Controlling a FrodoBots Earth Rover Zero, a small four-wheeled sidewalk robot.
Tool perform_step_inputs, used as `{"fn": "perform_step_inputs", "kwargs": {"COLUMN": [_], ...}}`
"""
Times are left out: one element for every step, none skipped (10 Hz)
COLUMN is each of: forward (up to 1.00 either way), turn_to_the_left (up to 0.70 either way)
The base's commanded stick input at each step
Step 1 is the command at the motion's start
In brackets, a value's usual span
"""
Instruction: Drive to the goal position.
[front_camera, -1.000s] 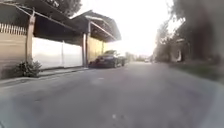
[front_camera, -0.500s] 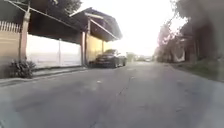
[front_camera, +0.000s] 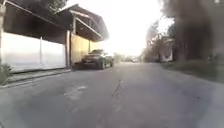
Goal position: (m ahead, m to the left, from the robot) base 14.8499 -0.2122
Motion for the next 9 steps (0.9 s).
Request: {"fn": "perform_step_inputs", "kwargs": {"forward": [1.0, 1.0, 1.0, 1.0, 1.0, 1.0, 1.0, 1.0, 1.0], "turn_to_the_left": [-0.38, -0.38, -0.38, -0.08, 0.02, 0.02, 0.02, 0.02, 0.02]}}
